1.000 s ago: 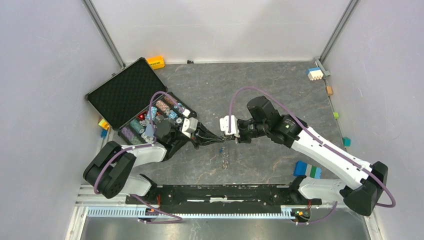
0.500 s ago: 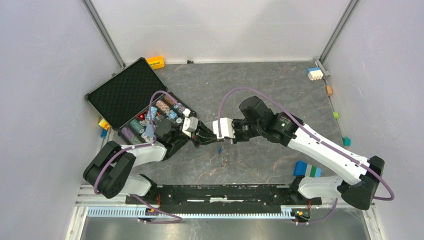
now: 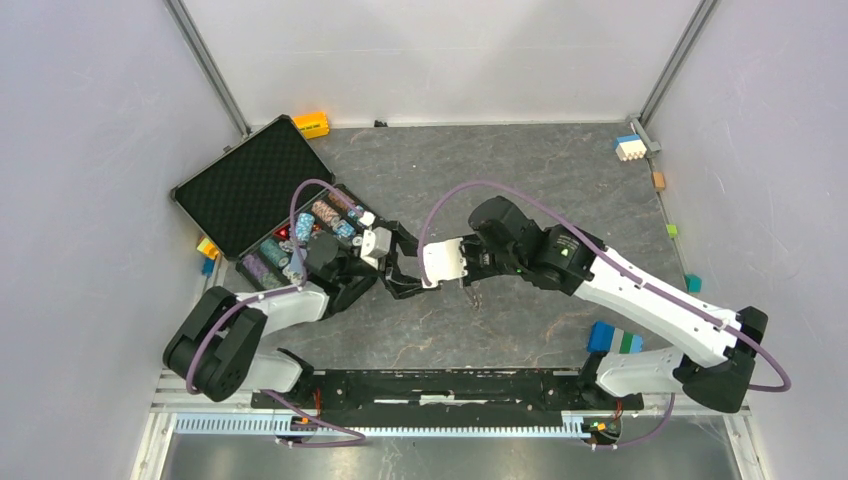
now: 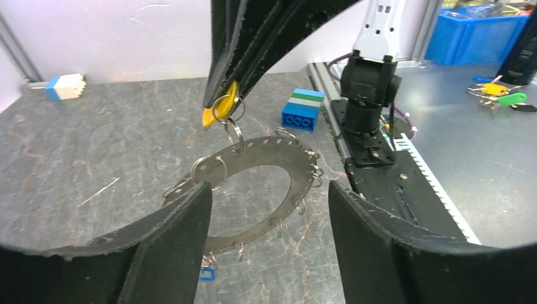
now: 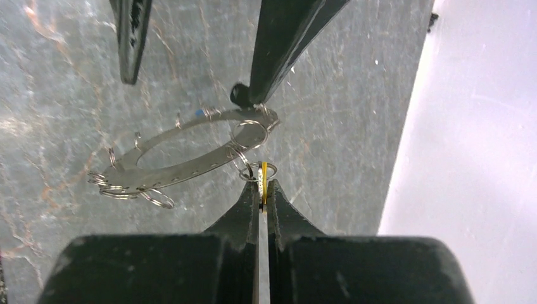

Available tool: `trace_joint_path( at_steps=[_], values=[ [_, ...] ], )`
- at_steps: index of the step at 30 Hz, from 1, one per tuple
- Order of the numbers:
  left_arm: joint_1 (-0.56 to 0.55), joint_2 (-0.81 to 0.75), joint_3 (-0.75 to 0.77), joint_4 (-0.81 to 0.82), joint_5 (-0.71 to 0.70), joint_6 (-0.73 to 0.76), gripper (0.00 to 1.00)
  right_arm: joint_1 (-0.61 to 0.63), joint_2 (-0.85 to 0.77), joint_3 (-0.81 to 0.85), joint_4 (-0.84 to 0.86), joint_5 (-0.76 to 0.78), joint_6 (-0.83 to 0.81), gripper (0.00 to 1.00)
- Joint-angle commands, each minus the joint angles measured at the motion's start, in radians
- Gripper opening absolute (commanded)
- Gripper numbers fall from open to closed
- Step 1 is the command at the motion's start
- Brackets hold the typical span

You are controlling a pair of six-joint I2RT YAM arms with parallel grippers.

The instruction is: Put the keys on the keyring

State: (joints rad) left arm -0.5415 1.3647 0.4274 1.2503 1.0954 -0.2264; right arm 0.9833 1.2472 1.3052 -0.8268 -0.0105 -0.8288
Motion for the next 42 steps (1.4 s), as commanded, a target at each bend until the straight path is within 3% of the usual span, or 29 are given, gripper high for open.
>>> trace_joint_path(
  at_steps=[1,6,11,17,23,29,34,42],
  values=[
    [0.037,-0.06,0.02,-0.028,-0.043,0.042,0.77,0.038,0.015,0.06,-0.006,0.2,-0.064,0.0],
    [0.088,-0.135,0.033,-0.19,-0.101,0.114,0.83,0.069,0.028,0.046,0.016,0.362,-0.131,0.0],
    [0.136,-0.203,0.073,-0.378,-0.219,0.155,0.82,0.093,0.04,0.04,0.075,0.46,-0.197,0.0],
    [0.201,-0.239,0.141,-0.554,-0.38,0.147,0.81,0.113,0.088,0.106,0.117,0.488,-0.255,0.0],
    [0.228,-0.279,0.162,-0.603,-0.559,0.154,0.84,0.151,0.142,0.125,0.155,0.475,-0.251,0.0],
    [0.237,-0.299,0.23,-0.751,-0.784,0.217,0.96,0.172,0.2,0.154,0.174,0.434,-0.201,0.0],
    [0.238,-0.307,0.235,-0.771,-0.88,0.223,1.0,0.135,0.196,0.022,0.246,0.443,-0.204,0.0],
    [0.238,-0.307,0.217,-0.752,-0.849,0.223,1.0,0.031,0.198,-0.268,0.339,0.435,-0.198,0.0]
  ],
)
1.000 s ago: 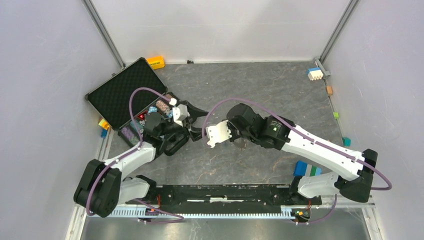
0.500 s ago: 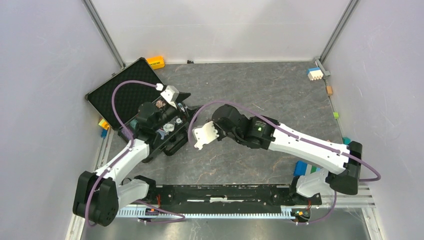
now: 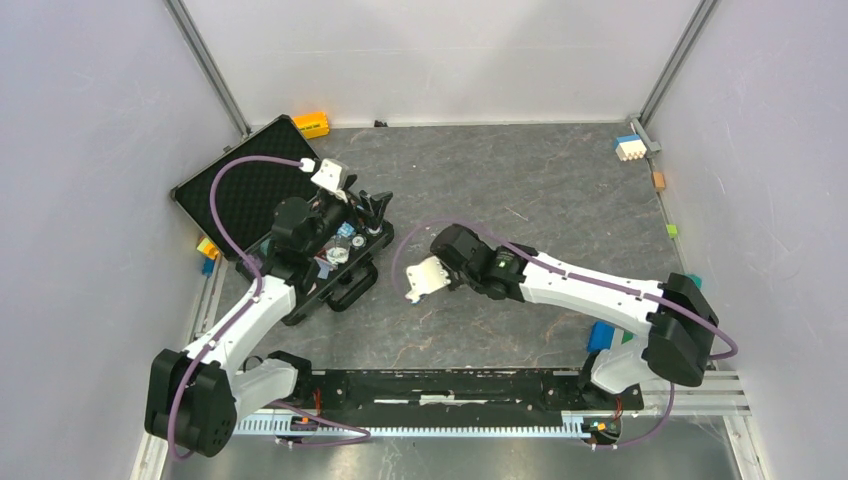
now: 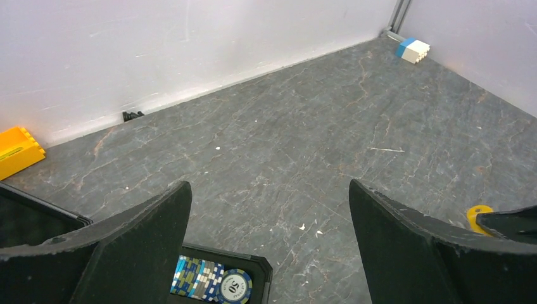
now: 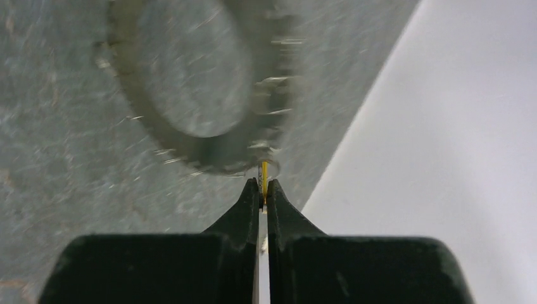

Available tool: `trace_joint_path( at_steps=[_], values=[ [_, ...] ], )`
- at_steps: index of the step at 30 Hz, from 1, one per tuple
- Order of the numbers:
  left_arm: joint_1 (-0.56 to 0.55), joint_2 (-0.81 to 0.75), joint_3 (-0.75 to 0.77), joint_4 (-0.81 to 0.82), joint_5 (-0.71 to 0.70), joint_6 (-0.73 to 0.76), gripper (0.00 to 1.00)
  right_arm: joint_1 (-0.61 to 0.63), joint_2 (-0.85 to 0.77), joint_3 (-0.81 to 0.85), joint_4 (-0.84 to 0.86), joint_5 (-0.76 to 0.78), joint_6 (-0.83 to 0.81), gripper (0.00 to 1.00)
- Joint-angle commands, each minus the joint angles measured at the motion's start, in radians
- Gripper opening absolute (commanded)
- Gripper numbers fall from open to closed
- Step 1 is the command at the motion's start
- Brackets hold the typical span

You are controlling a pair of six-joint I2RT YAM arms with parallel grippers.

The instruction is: Put the keys on the keyring

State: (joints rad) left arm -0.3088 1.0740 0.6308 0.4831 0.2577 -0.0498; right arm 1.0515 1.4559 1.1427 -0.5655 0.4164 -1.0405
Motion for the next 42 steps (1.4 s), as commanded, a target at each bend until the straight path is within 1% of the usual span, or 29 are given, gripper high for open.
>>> trace_joint_path(
  at_steps=[1,9,20,33,42],
  values=[
    [0.005,-0.015,0.013,0.018,-0.003,0.043,1.0,-0.049,-0.005,-0.124,0.084,0.01,0.013,0.0],
    [0.005,-0.016,0.0,0.037,0.052,0.021,1.0,-0.178,0.046,-0.171,0.12,0.01,-0.022,0.0],
    [0.005,-0.007,-0.004,0.04,0.092,0.018,1.0,-0.25,0.12,-0.214,0.132,0.009,-0.049,0.0],
    [0.006,0.001,-0.004,0.04,0.116,0.011,1.0,-0.356,0.188,-0.284,0.209,0.078,-0.106,0.0],
    [0.006,0.002,-0.006,0.04,0.123,0.008,1.0,-0.417,0.232,-0.323,0.246,0.092,-0.121,0.01]
  ],
)
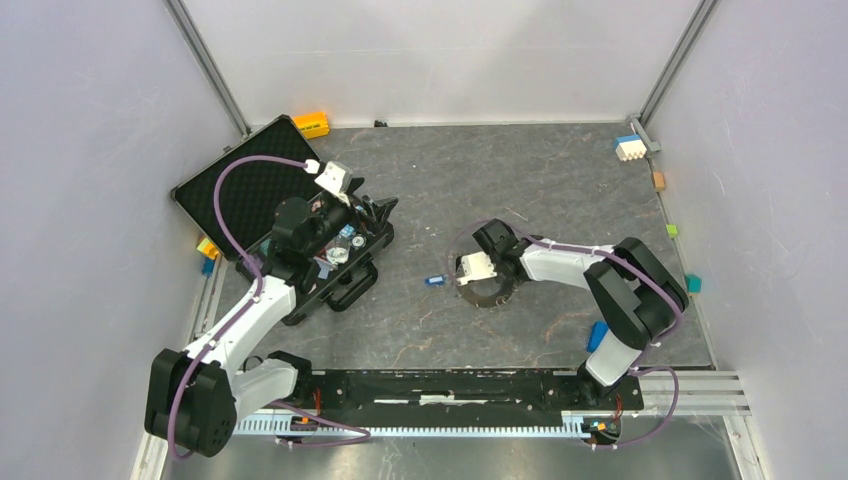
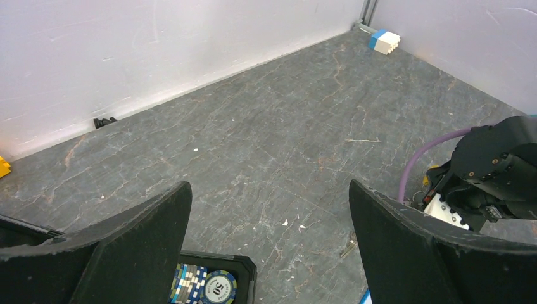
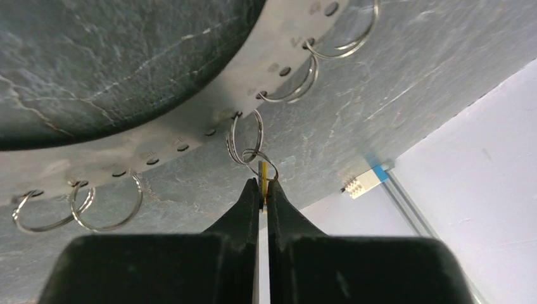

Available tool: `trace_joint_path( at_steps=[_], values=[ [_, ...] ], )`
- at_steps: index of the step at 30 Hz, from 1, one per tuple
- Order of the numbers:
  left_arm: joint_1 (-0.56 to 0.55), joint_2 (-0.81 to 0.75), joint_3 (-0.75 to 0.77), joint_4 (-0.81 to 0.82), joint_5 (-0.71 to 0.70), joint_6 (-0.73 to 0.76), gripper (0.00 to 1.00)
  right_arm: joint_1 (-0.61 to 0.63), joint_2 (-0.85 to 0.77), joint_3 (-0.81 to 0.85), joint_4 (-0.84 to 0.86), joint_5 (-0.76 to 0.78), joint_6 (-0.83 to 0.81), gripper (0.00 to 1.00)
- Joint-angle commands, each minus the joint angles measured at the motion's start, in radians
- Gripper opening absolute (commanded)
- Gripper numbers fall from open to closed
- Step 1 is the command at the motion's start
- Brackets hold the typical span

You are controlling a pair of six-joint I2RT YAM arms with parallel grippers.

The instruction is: Put the keys on the keyring

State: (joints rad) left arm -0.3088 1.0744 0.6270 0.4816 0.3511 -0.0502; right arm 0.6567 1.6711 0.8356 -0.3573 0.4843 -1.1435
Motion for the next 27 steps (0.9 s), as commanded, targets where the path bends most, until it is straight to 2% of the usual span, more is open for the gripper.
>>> trace_joint_path(
  at_steps=[1,27],
  values=[
    [0.004,0.001,-0.002,0.041,0.03,0.009,1.0,-0.029,0.017,-0.019,0.042,0.022,-0.019,0.01],
    [0.006,0.006,-0.009,0.053,0.02,0.003,1.0,-0.144,0.042,-0.047,0.039,-0.079,0.0,0.24]
  ],
)
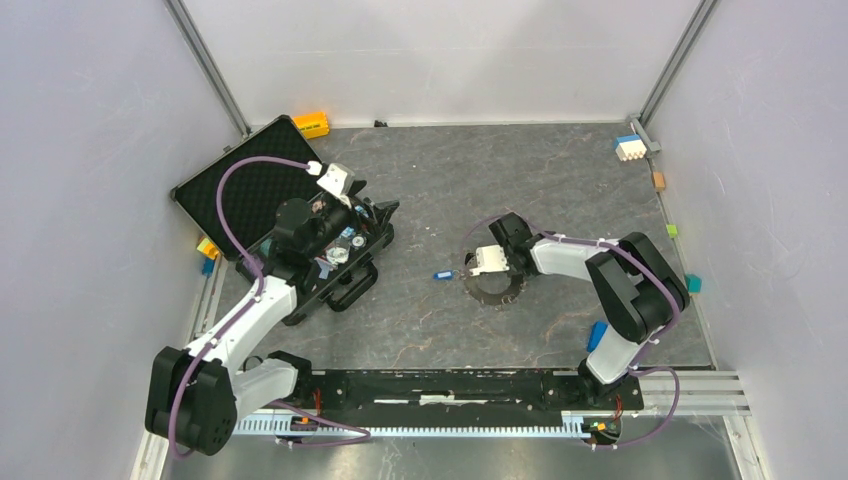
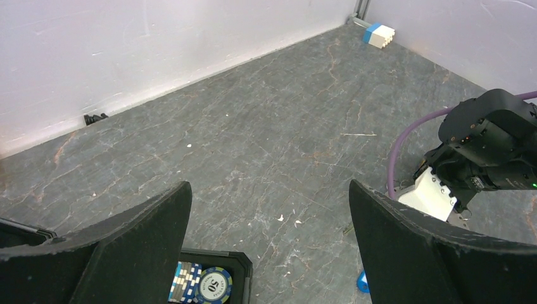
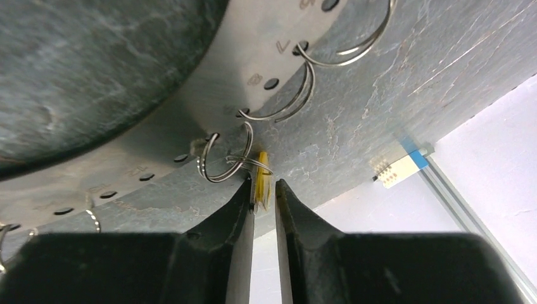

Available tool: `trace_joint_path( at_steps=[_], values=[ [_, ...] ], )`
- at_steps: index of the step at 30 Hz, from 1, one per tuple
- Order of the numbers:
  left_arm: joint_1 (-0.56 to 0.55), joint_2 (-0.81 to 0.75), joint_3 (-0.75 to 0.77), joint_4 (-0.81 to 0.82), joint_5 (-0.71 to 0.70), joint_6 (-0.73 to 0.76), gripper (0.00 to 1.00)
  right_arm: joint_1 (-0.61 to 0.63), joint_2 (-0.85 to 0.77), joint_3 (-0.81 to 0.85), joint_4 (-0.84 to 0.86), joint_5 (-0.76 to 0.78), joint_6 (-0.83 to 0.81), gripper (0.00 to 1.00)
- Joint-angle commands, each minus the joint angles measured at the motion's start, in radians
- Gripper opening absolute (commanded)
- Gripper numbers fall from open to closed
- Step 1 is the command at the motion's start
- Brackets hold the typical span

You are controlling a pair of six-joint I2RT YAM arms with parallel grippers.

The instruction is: Put the keys on the keyring

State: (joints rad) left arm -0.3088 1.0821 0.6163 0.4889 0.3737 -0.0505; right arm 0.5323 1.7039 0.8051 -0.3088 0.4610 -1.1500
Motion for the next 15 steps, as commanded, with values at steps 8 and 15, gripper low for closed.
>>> trace_joint_path(
  at_steps=[8,15],
  values=[
    [0.005,-0.012,-0.001,0.045,-0.02,0.013,1.0,-0.066,0.011,-0.014,-0.009,-0.059,-0.016,0.35],
    [0.005,-0.018,0.002,0.044,-0.038,0.018,1.0,-0.133,0.01,0.005,-0.012,-0.058,-0.05,0.51]
  ],
)
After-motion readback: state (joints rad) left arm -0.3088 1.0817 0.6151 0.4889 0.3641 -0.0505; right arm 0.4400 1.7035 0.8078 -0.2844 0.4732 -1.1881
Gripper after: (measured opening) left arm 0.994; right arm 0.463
